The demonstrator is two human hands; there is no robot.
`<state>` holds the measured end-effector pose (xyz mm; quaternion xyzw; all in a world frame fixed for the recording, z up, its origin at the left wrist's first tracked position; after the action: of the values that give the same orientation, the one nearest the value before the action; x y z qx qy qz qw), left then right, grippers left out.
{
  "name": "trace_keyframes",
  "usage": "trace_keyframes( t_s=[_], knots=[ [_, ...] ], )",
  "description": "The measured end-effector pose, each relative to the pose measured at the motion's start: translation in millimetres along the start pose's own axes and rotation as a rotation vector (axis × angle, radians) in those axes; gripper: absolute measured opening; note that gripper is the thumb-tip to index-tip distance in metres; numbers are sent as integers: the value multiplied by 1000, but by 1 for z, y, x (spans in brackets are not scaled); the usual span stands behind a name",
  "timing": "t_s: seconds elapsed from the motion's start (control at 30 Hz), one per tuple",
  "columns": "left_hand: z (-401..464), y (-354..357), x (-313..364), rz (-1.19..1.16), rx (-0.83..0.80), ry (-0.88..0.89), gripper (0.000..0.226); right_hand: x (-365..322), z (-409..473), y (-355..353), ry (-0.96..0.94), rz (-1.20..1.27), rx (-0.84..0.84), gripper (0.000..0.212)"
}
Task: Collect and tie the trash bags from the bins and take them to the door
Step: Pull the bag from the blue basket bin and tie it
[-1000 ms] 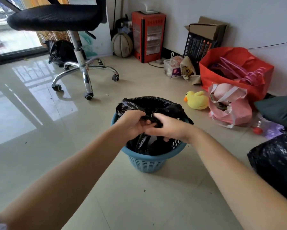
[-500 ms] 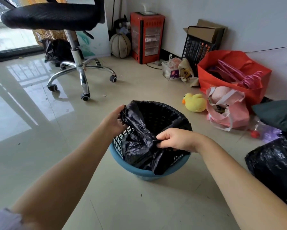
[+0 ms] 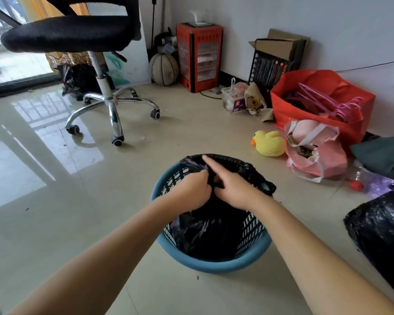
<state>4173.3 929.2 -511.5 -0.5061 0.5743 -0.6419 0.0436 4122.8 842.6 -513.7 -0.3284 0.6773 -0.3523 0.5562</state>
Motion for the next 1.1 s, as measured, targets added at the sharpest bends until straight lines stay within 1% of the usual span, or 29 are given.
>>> trace_keyframes(
  t_s=[0.03,0.07,0.1,0.13,0.17,0.2,0.23,0.27,0.3,0.37,0.4,0.47,0.5,0.6,0.67,0.7,0.73,0.77,0.8,0.83,0.87,0.9,0.93,0.97,1.0,1.03,1.07,1.1],
  knots=[
    [-2,5,2,23,-86,16,28,-6,2,7,-32,-17,-46,70],
    [-4,5,1,26,-169,24,22,-8,2,10,-42,-24,-58,65],
    [-6,1,-2,-21,-231,26,14,-8,3,10,-41,-22,-39,56],
    [-5,-7,-7,-97,-252,28,13,-7,3,8,-32,-23,-3,46],
    [-3,-17,-14,-254,-230,-16,19,-6,4,6,-14,-38,31,37],
    [2,-27,-27,-458,-169,-93,26,-6,4,4,-1,-57,57,31],
    [8,-34,-40,-645,-70,-187,33,-7,3,4,4,-76,71,27],
    [13,-36,-55,-762,15,-281,40,-11,2,4,-8,-92,79,26],
    [18,-30,-68,-831,53,-364,42,-15,0,5,-32,-106,69,26],
    [24,-7,-80,-976,4,-480,34,-20,-4,11,-81,-100,0,26],
    [30,5,-82,-1096,-8,-505,28,-20,-6,14,-85,-76,-51,25],
    [43,16,-81,-1387,44,-512,18,-16,-11,18,-63,-37,-157,24],
    [48,19,-78,-1491,58,-522,16,-13,-13,20,-50,-31,-207,25],
    [58,22,-63,-1626,54,-521,29,-1,-17,23,2,-3,-314,23],
    [60,17,-56,-1584,114,-441,32,11,-17,16,44,-8,-318,19],
    [58,12,-56,-1491,169,-396,33,20,-15,10,75,-34,-294,17],
    [56,7,-57,-1356,229,-344,34,30,-12,2,116,-72,-240,17],
    [53,0,-54,-1152,273,-276,35,43,-8,-6,166,-111,-151,19],
    [49,-6,-45,-924,278,-178,35,53,-4,-15,219,-138,-34,22],
    [45,-7,-30,-700,230,-55,34,61,-3,-21,257,-145,93,26],
    [39,-4,-11,-495,147,70,33,63,-2,-25,257,-131,195,30],
    [33,2,5,-326,57,187,31,60,-2,-25,227,-110,236,37],
    [27,8,19,-214,-18,293,28,56,-2,-20,186,-93,217,49],
    [23,15,26,-159,-74,348,25,51,-1,-13,151,-81,155,61],
    [21,18,28,-148,-109,366,24,46,-1,-6,117,-80,87,63],
    [23,19,26,-198,-122,329,25,44,-1,0,91,-87,40,57],
    [25,17,22,-306,-113,259,26,45,-2,3,85,-86,15,46],
    [30,14,17,-427,-70,175,26,47,-3,4,107,-83,-7,36]
  ],
)
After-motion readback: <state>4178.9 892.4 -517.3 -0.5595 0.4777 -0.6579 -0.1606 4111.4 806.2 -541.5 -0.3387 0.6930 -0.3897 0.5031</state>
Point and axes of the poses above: each hand's wrist, its own z-axis towards the middle knuckle, its own y-axis out of the palm, x = y × z, the point moved 6 cm from there along z, towards the middle knuckle, and after that the axes turned 15 degrees about -z, right-handed, at the moved point
